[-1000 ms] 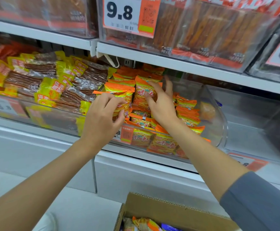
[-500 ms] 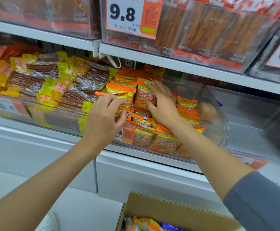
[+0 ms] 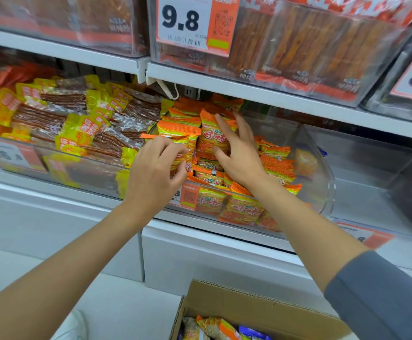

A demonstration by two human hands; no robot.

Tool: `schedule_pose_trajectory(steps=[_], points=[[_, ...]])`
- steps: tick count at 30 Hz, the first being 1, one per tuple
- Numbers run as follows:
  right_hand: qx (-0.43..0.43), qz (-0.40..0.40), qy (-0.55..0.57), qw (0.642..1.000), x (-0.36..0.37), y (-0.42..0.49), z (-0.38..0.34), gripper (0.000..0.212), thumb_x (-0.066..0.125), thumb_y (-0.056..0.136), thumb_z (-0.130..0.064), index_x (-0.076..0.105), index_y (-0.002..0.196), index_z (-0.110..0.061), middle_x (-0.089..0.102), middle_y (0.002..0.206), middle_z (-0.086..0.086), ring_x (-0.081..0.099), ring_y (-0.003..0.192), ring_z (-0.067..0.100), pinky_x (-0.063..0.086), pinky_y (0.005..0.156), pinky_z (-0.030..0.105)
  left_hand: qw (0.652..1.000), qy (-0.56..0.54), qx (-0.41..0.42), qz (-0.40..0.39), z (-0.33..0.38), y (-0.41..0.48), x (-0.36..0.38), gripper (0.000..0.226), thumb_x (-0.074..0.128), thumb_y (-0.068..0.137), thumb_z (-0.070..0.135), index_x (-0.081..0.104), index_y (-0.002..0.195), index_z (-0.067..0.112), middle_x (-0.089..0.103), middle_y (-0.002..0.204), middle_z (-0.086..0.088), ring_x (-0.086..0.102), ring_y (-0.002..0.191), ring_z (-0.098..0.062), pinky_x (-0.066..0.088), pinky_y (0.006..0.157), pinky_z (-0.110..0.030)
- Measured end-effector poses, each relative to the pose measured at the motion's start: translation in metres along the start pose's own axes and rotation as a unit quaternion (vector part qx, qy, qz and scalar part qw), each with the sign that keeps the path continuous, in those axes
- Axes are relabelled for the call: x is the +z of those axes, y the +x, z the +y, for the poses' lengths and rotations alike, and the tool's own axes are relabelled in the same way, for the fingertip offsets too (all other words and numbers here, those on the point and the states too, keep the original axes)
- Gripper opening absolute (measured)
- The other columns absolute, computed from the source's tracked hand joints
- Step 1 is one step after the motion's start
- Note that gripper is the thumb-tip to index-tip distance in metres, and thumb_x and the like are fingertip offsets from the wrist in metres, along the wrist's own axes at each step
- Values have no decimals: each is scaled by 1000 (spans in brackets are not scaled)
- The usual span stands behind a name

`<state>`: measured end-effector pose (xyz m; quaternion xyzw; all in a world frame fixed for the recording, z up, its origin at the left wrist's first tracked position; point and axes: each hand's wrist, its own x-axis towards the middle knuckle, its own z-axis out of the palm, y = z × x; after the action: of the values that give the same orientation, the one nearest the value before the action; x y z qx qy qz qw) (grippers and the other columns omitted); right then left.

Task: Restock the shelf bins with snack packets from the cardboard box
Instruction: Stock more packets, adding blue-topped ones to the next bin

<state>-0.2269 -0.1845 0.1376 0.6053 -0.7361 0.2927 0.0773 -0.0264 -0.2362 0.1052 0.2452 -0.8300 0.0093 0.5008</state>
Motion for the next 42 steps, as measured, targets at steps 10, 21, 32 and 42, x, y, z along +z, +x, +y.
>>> schedule_pose_trajectory(steps=[10,21,32,42], points=[[25,15,39,999,-5,-7,1,58,65,91,-31,41,144,-35,9,163,-5,7,150,17,15,107,23,999,-24,-17,-15,5,2,-8,18,68,85,10,66,102,8,58,95,-6,54,88,-20,45,72,-29],[35,29,67,997,-16,-26,-2,60,64,92,-24,39,145,-31,20,159,2,17,148,22,24,116,34,997,-40,-44,-39,9,4,-17,16,71,85,15,67,101,11,57,96,-4,51,85,-15,47,69,-29],[13,64,50,997,-64,-162,11,15,62,86,-11,65,101,-14,55,101,1,53,96,19,48,75,32,971,-129,-135,-148,104,-46,-35,18,74,84,22,60,95,26,55,89,5,50,70,-5,42,64,-24],[200,-340,43,918,-43,-378,108,21,58,92,-17,67,112,-18,60,106,-4,55,95,12,47,83,27,852,-170,-289,-403,173,-195,8,16,77,81,27,64,89,22,61,83,6,52,67,-7,40,59,-12]])
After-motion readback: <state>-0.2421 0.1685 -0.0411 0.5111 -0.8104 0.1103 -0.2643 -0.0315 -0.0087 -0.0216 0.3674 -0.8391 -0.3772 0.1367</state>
